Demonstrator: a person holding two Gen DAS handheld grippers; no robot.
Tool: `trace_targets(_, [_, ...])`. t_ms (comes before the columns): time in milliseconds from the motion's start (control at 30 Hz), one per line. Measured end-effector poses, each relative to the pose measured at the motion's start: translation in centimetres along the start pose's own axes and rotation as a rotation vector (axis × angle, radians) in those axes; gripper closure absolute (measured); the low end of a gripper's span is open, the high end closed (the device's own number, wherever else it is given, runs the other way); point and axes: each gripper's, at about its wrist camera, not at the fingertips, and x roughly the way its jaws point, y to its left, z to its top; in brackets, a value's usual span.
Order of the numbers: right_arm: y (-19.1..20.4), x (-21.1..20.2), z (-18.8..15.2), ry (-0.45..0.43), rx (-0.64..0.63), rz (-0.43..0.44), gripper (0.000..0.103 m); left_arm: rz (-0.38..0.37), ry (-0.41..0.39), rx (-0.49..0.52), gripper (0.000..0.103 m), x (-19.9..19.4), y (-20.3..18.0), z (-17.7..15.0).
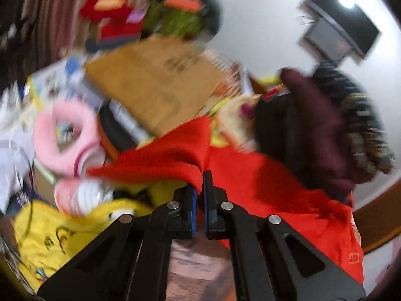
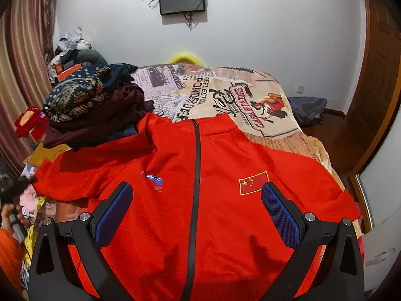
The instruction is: Fold large clothes
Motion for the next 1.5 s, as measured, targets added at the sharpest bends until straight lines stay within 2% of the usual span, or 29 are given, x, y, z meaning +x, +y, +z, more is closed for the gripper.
trace_targets(33, [0.0, -0.3, 0.0, -0.006, 0.0, -0.005, 0.001, -0.03, -0.036, 0.052, 0.101, -1.2, -1.2, 0.3])
trace_targets(133, [-0.9, -1.2, 0.0, -0.023, 0.014, -0.016, 0.001, -0.049, -0.119, 0.168, 0.101, -4.8, -6.0, 1.1])
trace_targets(267, [-2.0, -2.0, -0.2, -0.023, 0.017, -0.031, 0.001, -0.149, -0.209, 0.286, 0.101, -9.0, -12.7, 1.4])
trace_targets(400, [-2.8, -2.5, -0.7, -0.024, -0.009, -0.047, 0.001, -0.246, -0.218, 0.368, 0.101, -11.3, -18.3, 0.9])
trace_targets(467, [-3.5, -2.6, -1.0, -0.021, -0.008, -0.047, 0.001, -0.264, -0.223, 0.424, 0.101, -11.5, -21.2, 0.2])
trace_targets(600, [-5.0, -2.5, -1.4, -0.004, -0.001, -0.032, 0.001, -0.326, -0.184, 0.559, 0.101, -10.8, -27.8, -2.2])
trace_targets(700, [-6.2, -2.3, -1.4, 0.004, -0.007, -0.043, 0.001, -0.368, -0.125, 0.663, 0.101, -9.4, -32.5, -5.0])
trace_targets(767, [-6.9, -2.2, -1.6, 0.008, -0.01, -0.051, 0.001, -0.4, -0.066, 0.716, 0.101, -8.3, -35.0, -7.2])
trace_targets(900, [-7.9, -2.0, -1.9, 0.024, -0.016, -0.056, 0.001, -0.456, 0.116, 0.839, 0.101, -5.1, -39.7, -12.9])
trace_targets(967, [-8.3, -1.7, -2.2, 0.041, -0.019, -0.054, 0.001, -0.455, 0.2, 0.9, 0.101, -3.5, -41.1, -16.0])
trace_targets(1100, [-8.6, -0.9, -2.7, 0.079, -0.035, -0.056, 0.001, -0.433, 0.367, 0.975, 0.101, -0.8, -41.6, -21.5])
trace_targets(1167, [-8.6, -0.6, -3.0, 0.092, -0.044, -0.053, 0.001, -0.393, 0.42, 1.012, 0.101, 0.2, -41.6, -23.3])
trace_targets(1267, [-8.3, -0.3, -3.2, 0.109, -0.058, -0.044, 0.001, -0.38, 0.45, 1.054, 0.097, 0.4, -40.8, -24.5])
trace_targets(1333, [-8.0, -0.2, -3.2, 0.114, -0.071, -0.042, 0.001, -0.381, 0.441, 1.063, 0.087, -0.3, -40.2, -24.2])
trace_targets(1400, [-7.5, -0.1, -3.1, 0.118, -0.086, -0.037, 0.001, -0.372, 0.397, 1.055, 0.06, -1.4, -39.1, -23.0])
trace_targets(1467, [-6.8, 0.0, -2.8, 0.12, -0.1, -0.026, 0.001, -0.351, 0.331, 1.036, 0.048, -2.2, -38.1, -21.0])
trace_targets(1500, [-6.5, 0.0, -2.6, 0.119, -0.105, -0.02, 0.001, -0.341, 0.302, 1.027, 0.046, -2.7, -37.4, -20.2])
